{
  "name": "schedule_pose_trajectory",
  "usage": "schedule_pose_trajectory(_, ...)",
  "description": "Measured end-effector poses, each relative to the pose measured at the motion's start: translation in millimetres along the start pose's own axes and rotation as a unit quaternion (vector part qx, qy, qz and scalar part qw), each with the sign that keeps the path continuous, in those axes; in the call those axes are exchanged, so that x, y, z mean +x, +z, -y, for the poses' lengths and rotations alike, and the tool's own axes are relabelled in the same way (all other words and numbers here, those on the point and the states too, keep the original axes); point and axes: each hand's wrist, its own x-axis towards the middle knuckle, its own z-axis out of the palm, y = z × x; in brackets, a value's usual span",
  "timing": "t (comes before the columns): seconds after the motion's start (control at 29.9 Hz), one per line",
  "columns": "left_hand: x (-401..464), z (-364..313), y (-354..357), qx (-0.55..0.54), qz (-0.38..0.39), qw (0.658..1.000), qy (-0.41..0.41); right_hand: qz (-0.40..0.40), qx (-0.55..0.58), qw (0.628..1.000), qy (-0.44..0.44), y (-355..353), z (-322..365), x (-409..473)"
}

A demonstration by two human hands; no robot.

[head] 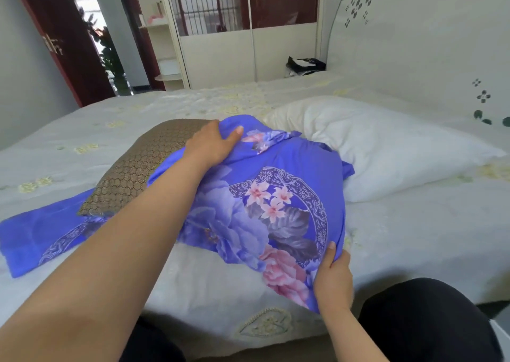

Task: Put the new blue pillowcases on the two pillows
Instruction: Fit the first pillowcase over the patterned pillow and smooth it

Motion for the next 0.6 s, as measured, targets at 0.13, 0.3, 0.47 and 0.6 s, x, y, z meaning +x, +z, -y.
schedule_pose_trajectory(0.13,11.8,-3.7,18.5,0.111,0.008,0.994,0.000,0.035,0.060,0.997,-0.032,-17.0,2.5,26.0)
schedule_pose_trajectory(0.3,-2.4,2.0,29.8,0.107,-0.022,0.994,0.018,0.067,0.117,0.987,-0.090,-43.5,49.3,57.4)
schedule_pose_trajectory(0.47,-41.1,16.9,10.9,0.021,-0.068,0.997,0.000,0.156,0.132,0.978,-0.029,-44.9,111.1,87.1)
schedule_pose_trajectory(0.6,-82.8,39.7,-0.1,-0.075,-0.114,0.991,-0.008,0.157,0.217,0.963,-0.002,-47.3,150.5,101.1)
